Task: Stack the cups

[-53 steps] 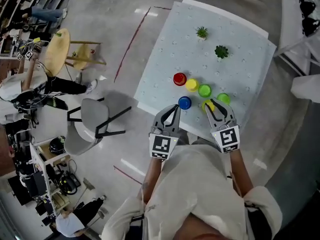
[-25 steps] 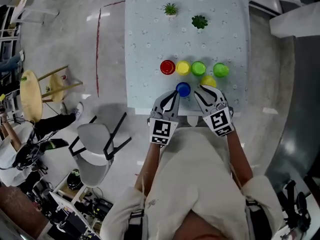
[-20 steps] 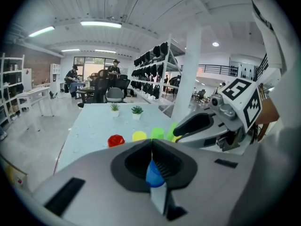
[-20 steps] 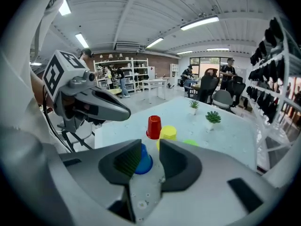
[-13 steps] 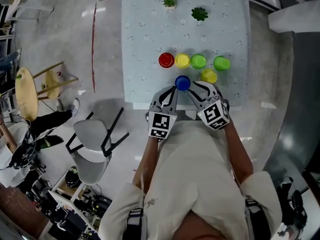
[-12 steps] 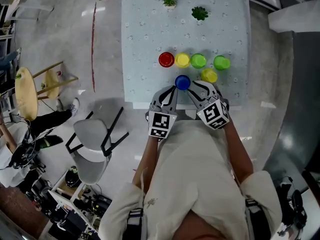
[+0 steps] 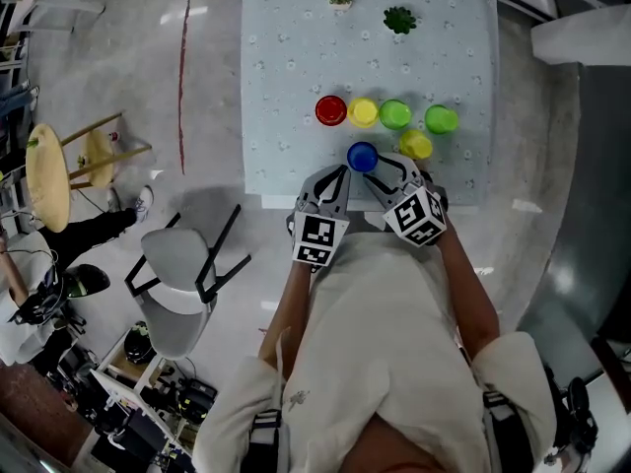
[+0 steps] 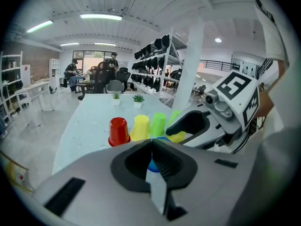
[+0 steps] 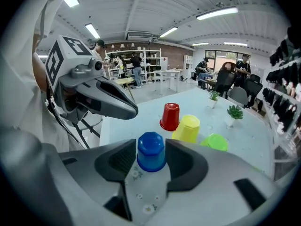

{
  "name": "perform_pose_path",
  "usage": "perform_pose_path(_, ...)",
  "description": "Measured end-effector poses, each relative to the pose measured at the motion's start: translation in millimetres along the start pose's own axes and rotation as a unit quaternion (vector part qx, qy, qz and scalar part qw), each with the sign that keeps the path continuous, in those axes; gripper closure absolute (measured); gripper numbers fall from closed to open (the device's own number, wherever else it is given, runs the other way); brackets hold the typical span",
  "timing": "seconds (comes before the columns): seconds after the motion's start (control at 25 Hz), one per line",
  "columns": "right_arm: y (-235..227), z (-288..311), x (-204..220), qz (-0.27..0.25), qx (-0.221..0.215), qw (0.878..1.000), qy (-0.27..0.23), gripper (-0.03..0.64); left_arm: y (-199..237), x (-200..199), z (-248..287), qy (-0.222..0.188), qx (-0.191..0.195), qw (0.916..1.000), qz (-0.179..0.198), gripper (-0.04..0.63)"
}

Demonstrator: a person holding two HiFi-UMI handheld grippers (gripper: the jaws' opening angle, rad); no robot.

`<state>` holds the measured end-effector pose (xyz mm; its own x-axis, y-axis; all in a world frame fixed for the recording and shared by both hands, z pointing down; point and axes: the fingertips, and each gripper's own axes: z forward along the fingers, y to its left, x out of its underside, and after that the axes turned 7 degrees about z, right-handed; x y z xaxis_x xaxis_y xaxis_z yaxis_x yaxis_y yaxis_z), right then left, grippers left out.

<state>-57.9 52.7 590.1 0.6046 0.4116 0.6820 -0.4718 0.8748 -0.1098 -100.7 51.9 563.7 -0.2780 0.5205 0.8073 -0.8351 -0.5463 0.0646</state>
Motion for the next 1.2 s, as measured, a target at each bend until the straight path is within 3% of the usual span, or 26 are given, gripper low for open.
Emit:
perform_pose_path(0.56,3,22,14,-0.011,-0.006,1.0,0.027,0.373,2,6,-1,0.005,-0.001,1.0,0.0,0.58)
perform_pose_path(1.2,0,32,14,-0.02,0.004,0.999,0.025,0.394,4,11,1,0.01,0.002,0.9999,0.0,0.58)
